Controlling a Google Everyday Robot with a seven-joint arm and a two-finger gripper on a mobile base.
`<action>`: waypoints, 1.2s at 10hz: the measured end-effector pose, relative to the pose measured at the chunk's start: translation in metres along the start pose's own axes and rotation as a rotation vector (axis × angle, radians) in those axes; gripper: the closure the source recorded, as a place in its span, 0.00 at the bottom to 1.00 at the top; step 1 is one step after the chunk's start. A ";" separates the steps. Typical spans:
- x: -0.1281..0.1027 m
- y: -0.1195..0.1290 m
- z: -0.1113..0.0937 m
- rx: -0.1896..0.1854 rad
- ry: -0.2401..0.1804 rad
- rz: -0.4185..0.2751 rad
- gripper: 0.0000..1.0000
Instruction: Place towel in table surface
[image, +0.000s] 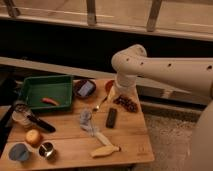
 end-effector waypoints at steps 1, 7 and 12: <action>-0.001 0.013 0.005 -0.012 0.003 -0.024 0.20; -0.008 0.150 0.060 -0.132 0.079 -0.176 0.20; -0.003 0.180 0.077 -0.205 0.098 -0.184 0.20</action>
